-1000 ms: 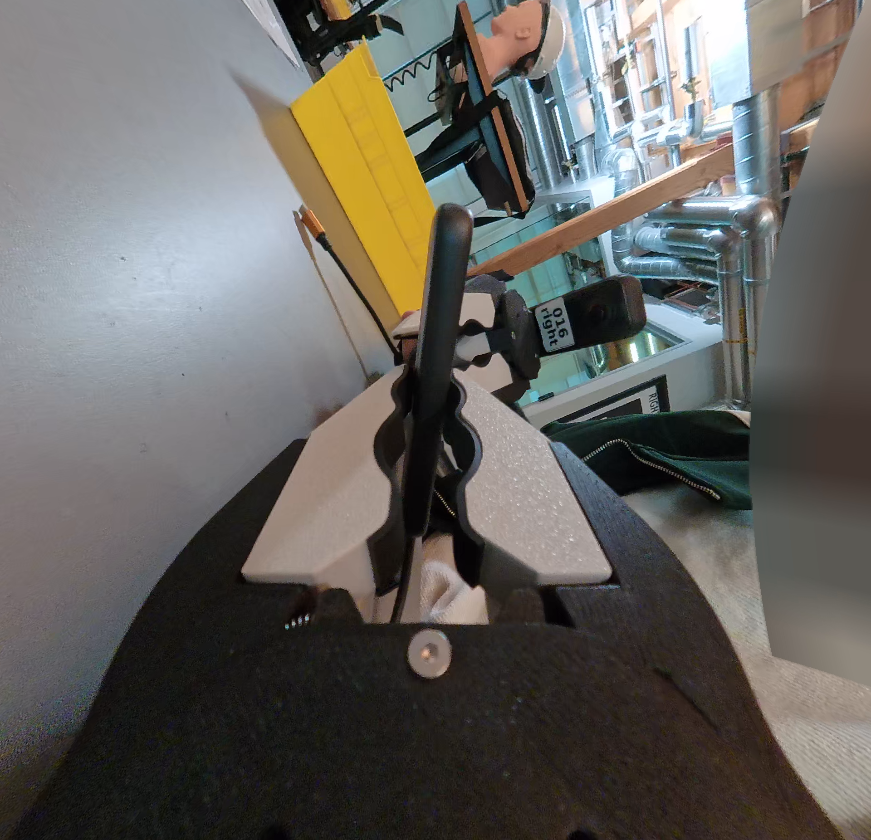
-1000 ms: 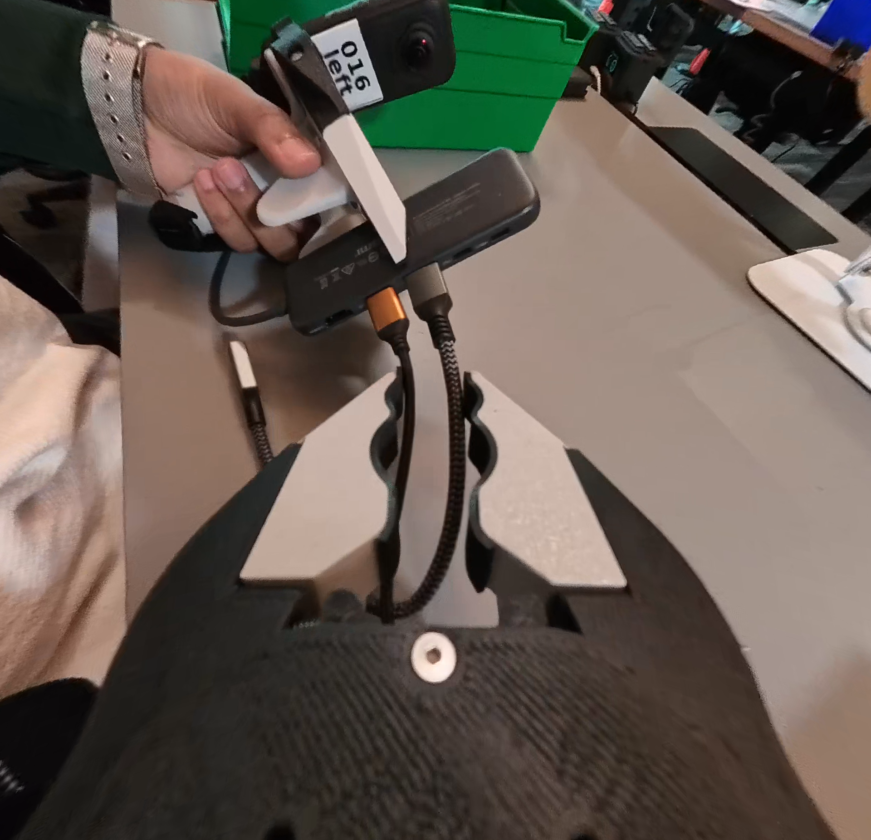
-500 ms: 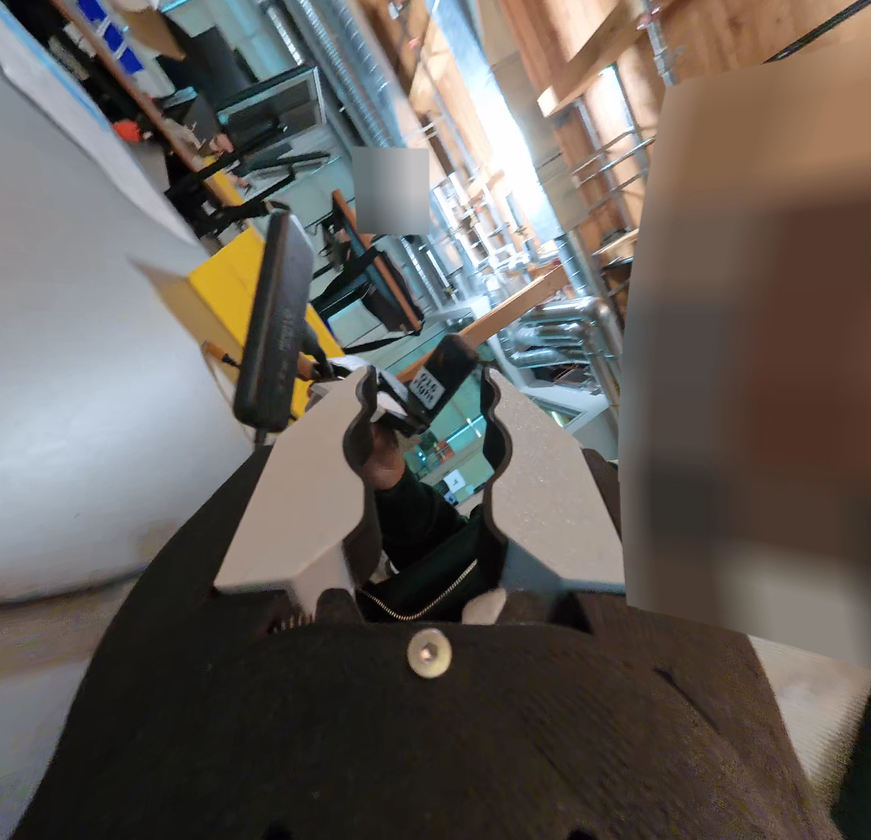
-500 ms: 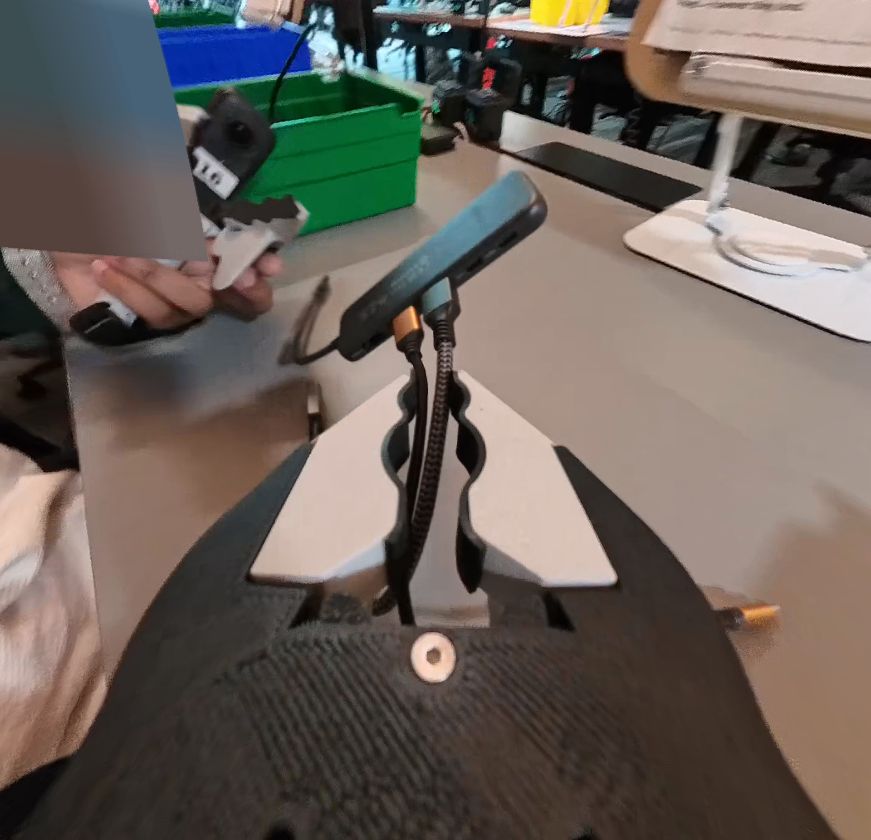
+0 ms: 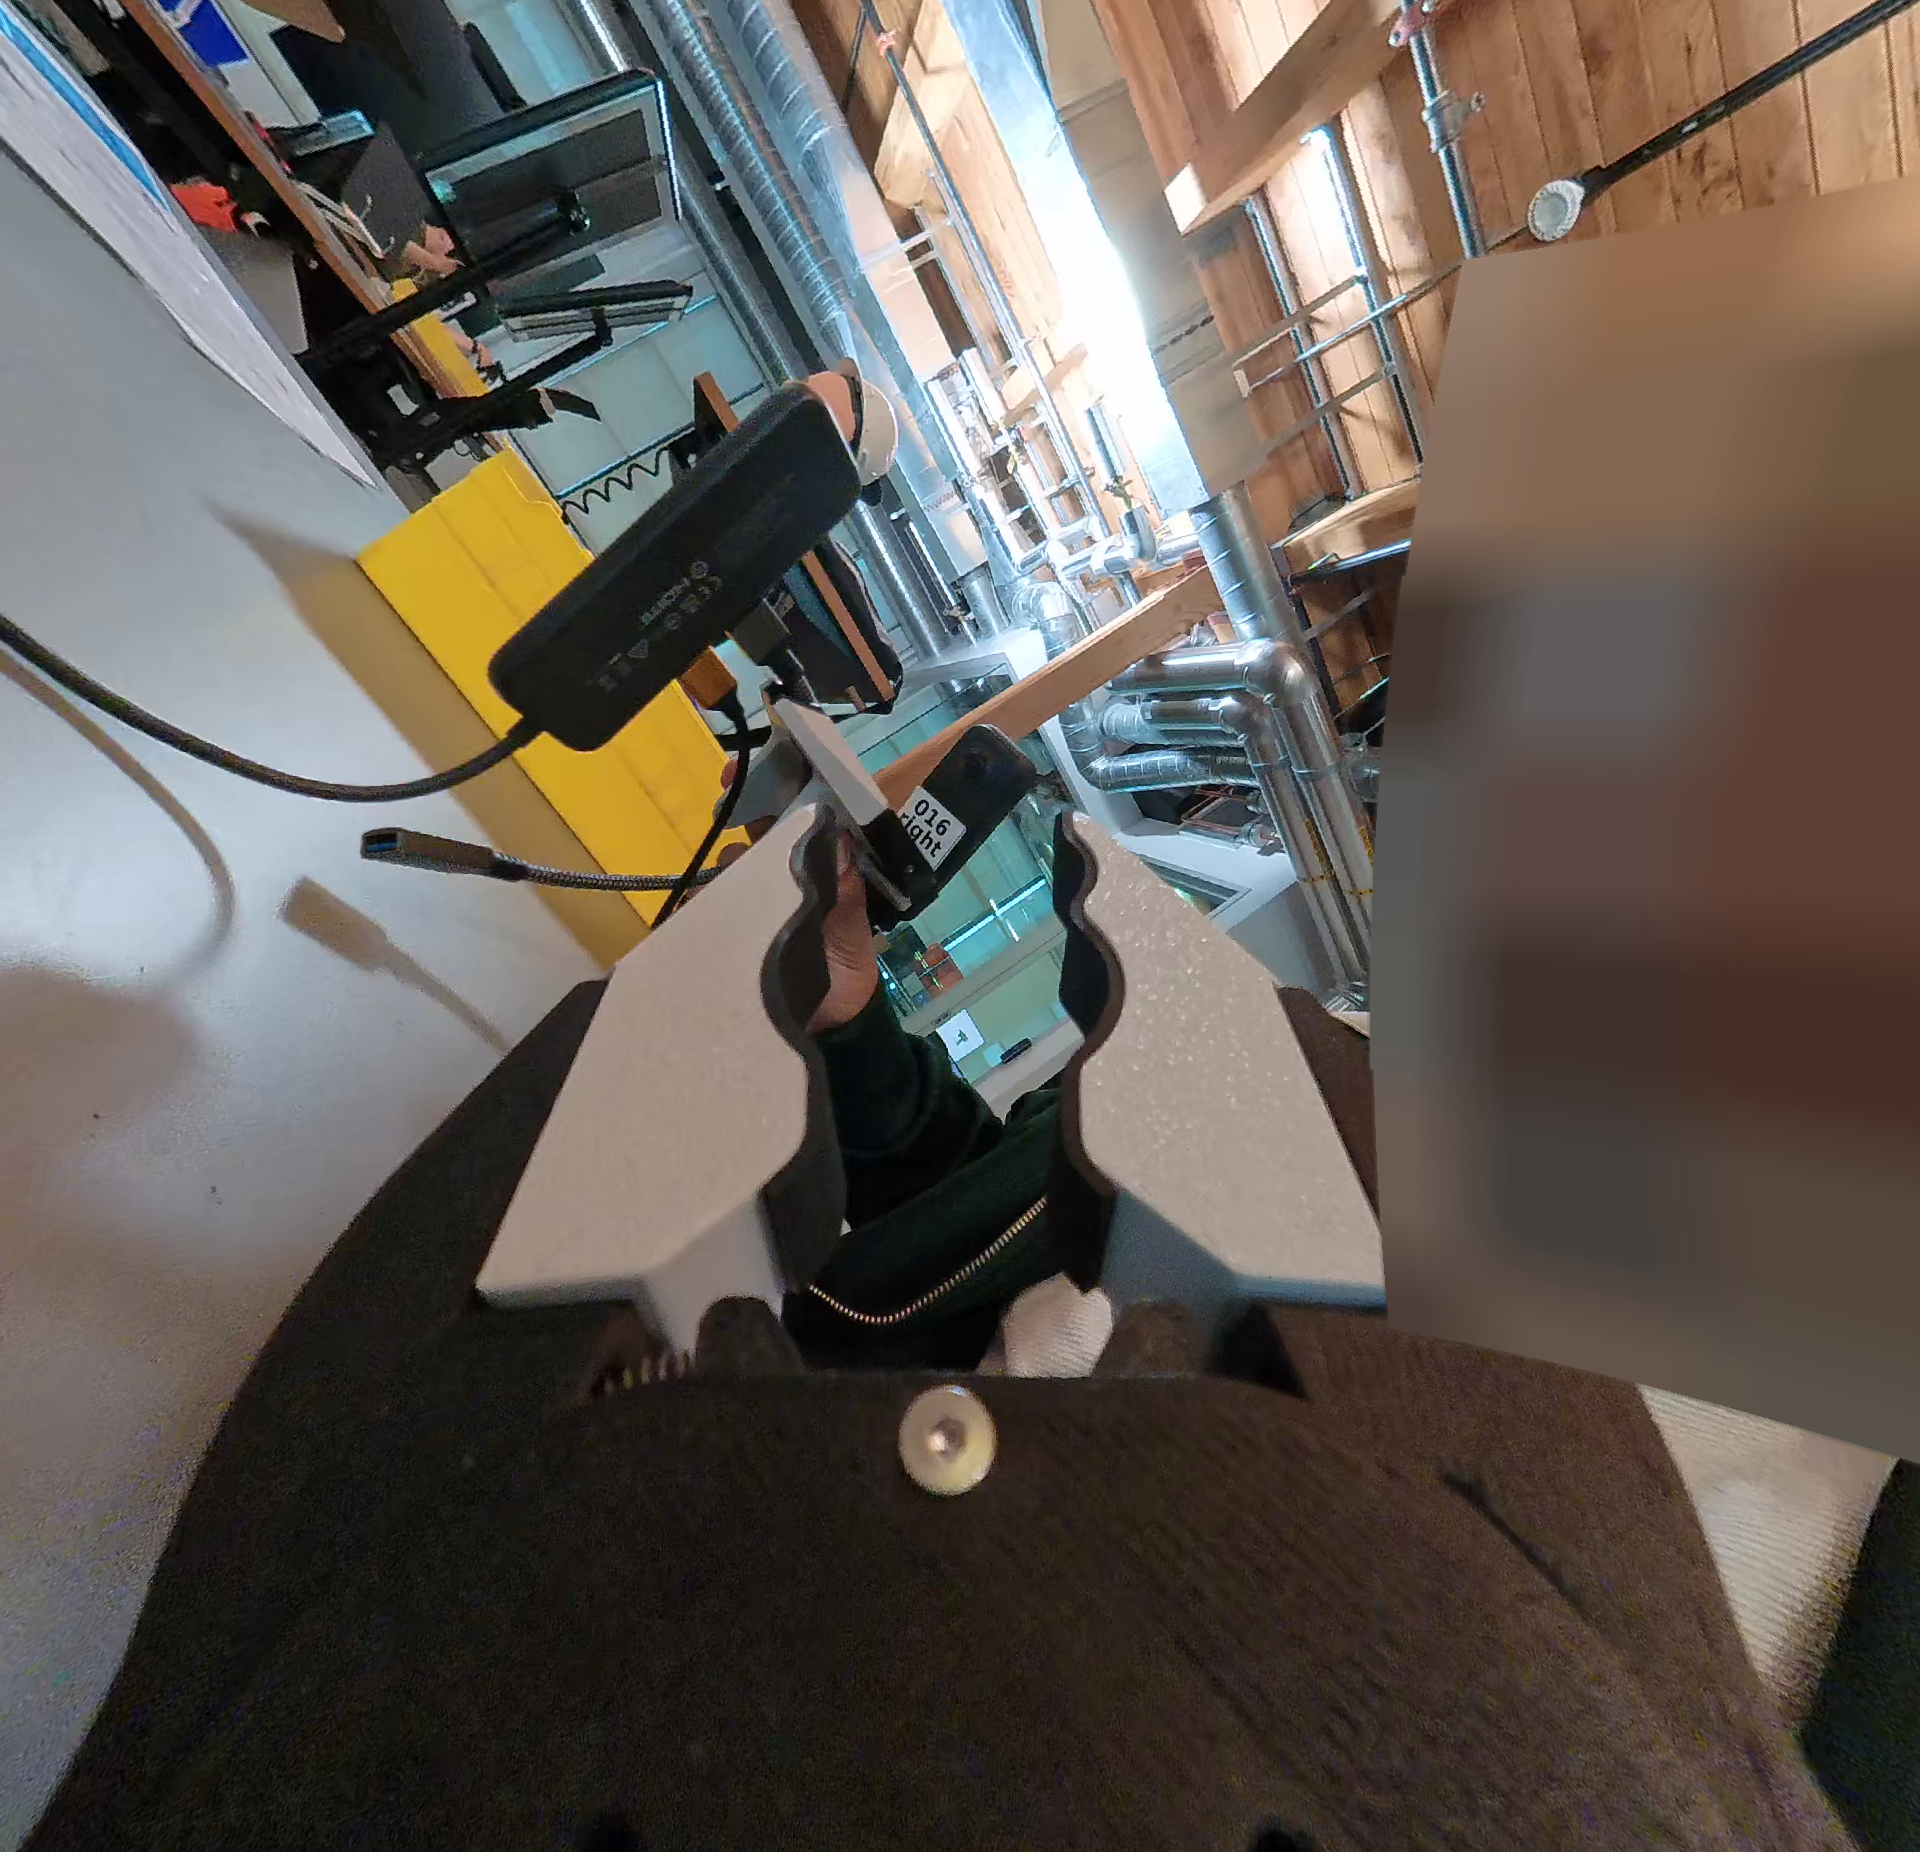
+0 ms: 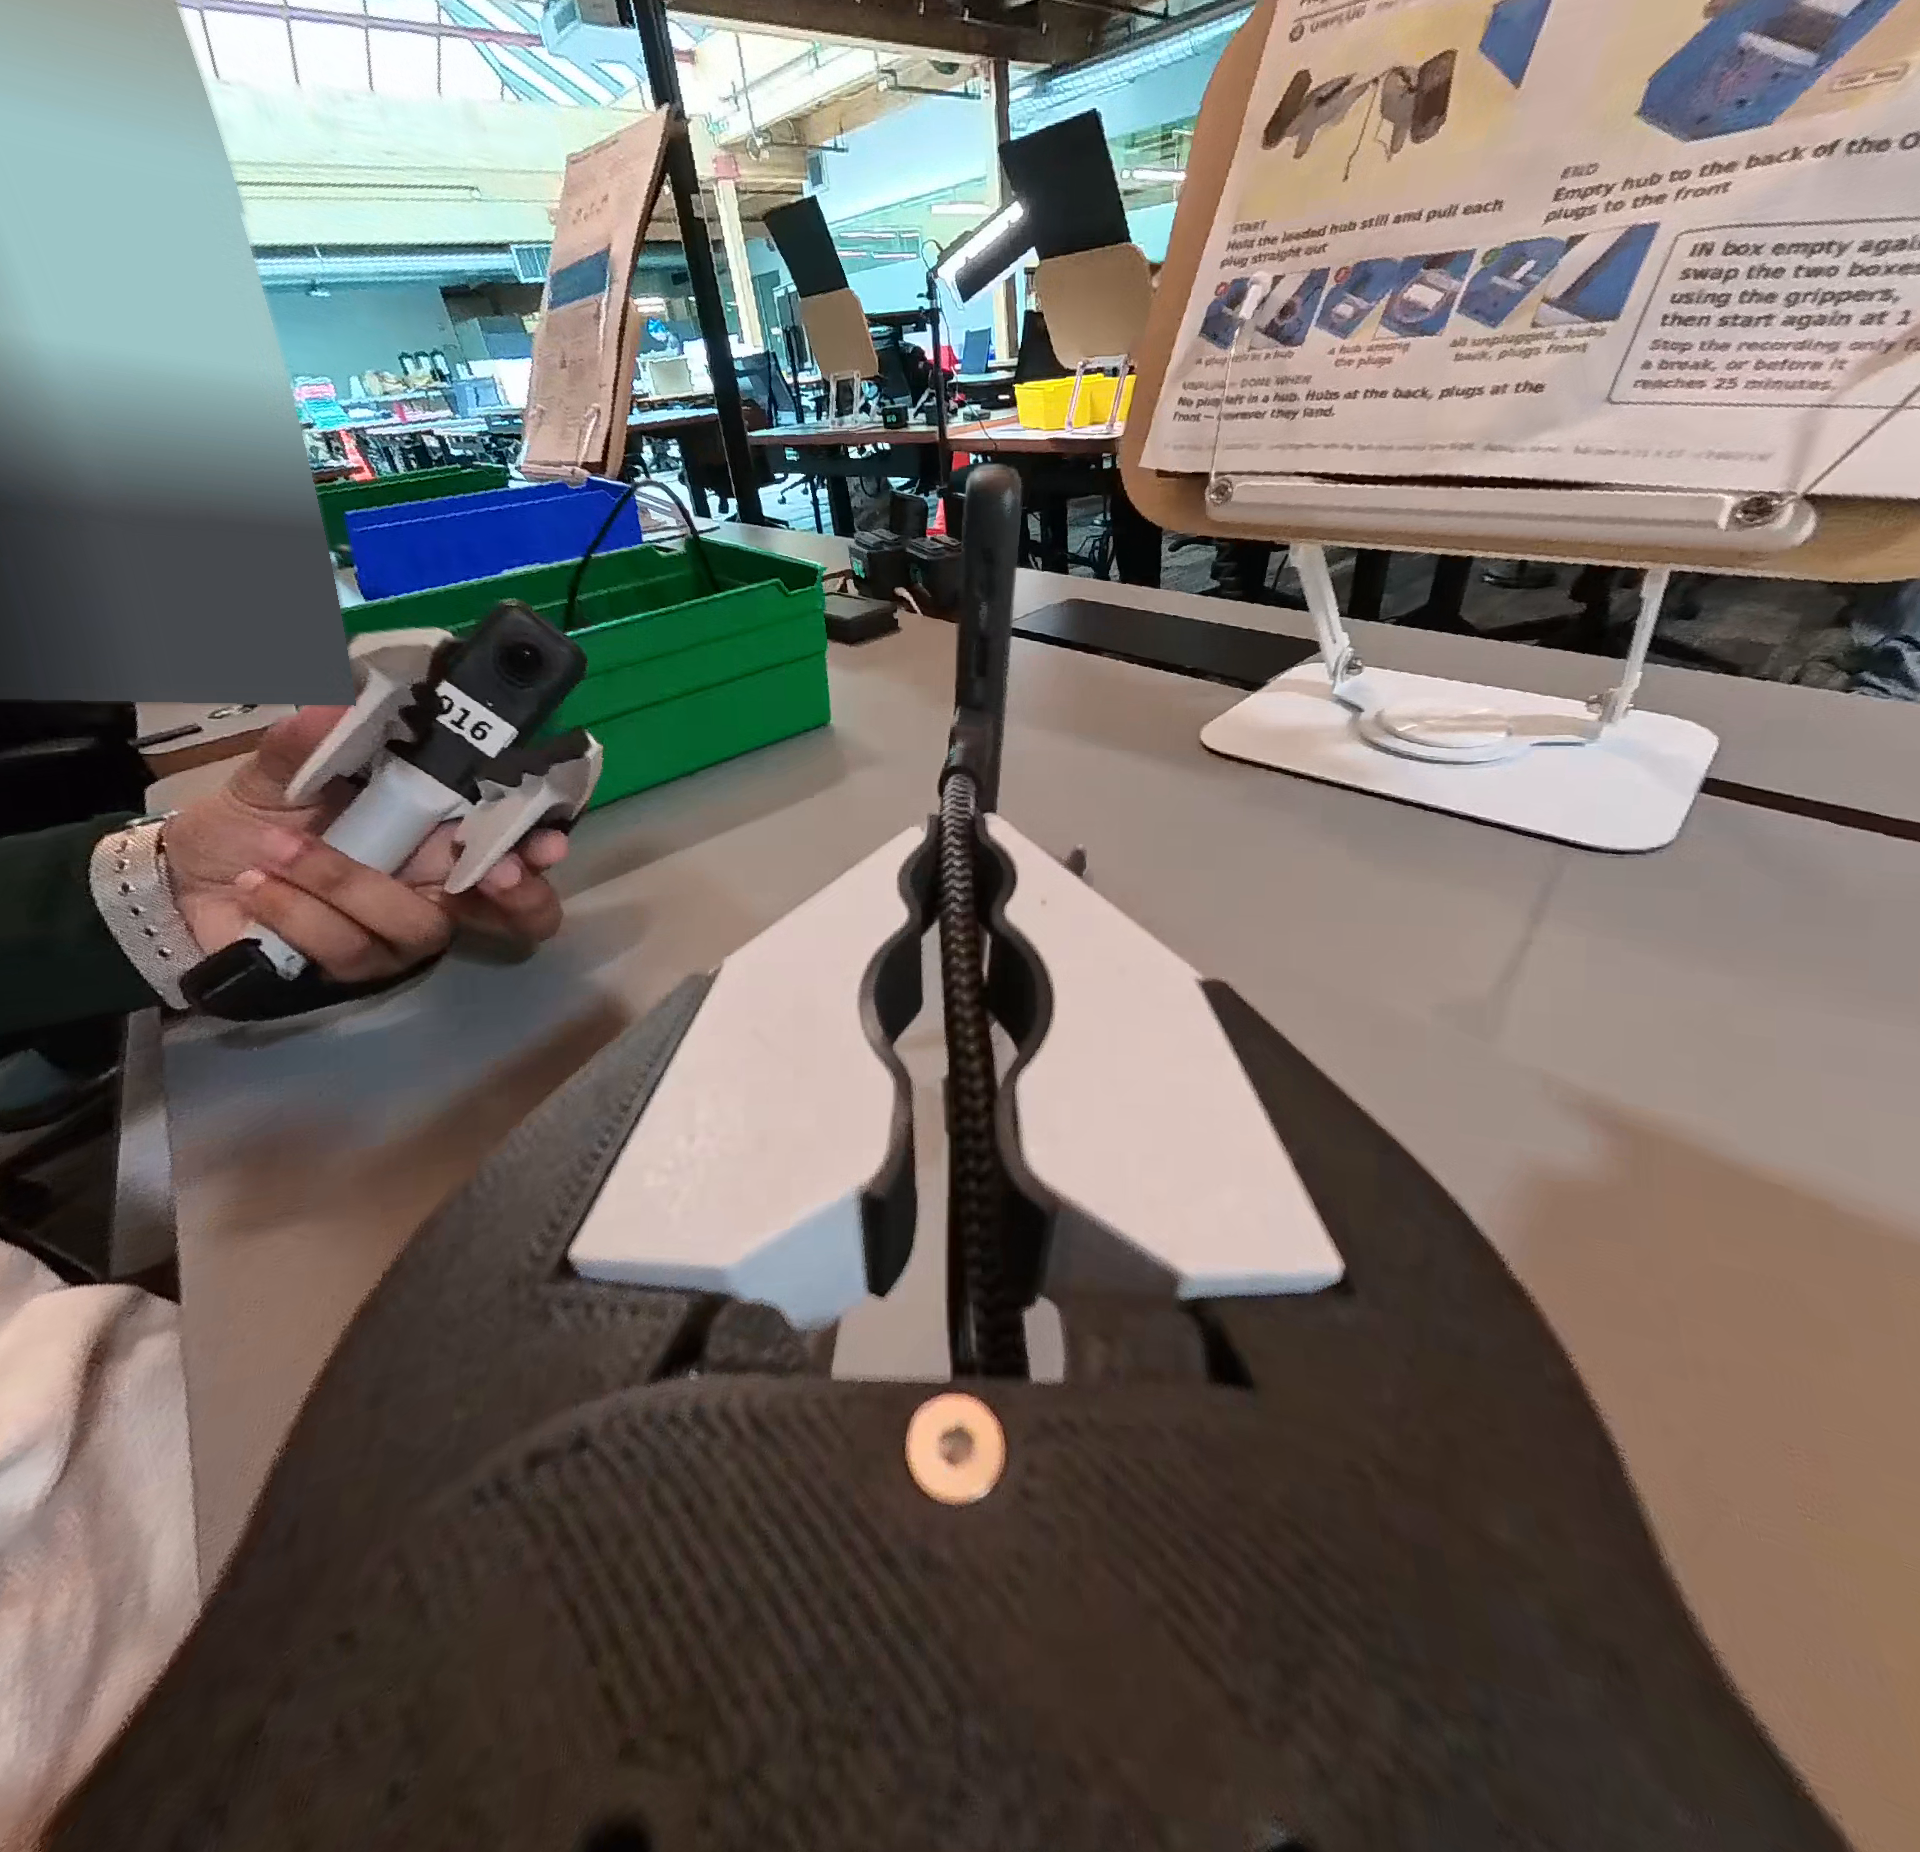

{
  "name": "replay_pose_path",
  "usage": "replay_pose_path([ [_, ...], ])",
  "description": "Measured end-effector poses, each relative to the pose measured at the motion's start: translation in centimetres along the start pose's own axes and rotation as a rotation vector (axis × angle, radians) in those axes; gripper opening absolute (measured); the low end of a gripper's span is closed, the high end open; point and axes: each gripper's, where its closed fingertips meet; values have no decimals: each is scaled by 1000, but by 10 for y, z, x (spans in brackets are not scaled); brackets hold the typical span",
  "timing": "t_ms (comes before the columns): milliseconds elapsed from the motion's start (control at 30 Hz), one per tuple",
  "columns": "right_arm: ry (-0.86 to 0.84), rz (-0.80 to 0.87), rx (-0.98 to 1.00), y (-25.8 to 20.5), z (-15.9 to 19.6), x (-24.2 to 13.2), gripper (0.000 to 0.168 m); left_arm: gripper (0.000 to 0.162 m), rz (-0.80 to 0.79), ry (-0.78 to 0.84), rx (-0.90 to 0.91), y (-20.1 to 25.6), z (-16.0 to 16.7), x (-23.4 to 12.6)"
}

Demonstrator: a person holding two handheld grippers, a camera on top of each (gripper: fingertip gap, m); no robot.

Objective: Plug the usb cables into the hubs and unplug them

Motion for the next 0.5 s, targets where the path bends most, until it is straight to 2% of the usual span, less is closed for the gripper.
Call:
replay_pose_path([
  [33,5,-6,4,-1,-2,-1,3,40,-3,-2,-1,-1,0,0],
  [500,66,-71,151,-11,-21,-9,3,39,-10,-5,-25,-5,3,1],
])
Point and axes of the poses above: each gripper's, where its closed fingertips meet, x out along the fingers, z out of its underside, y = z × x across the jaws, and after that the axes turned 14 degrees about z, right-handed
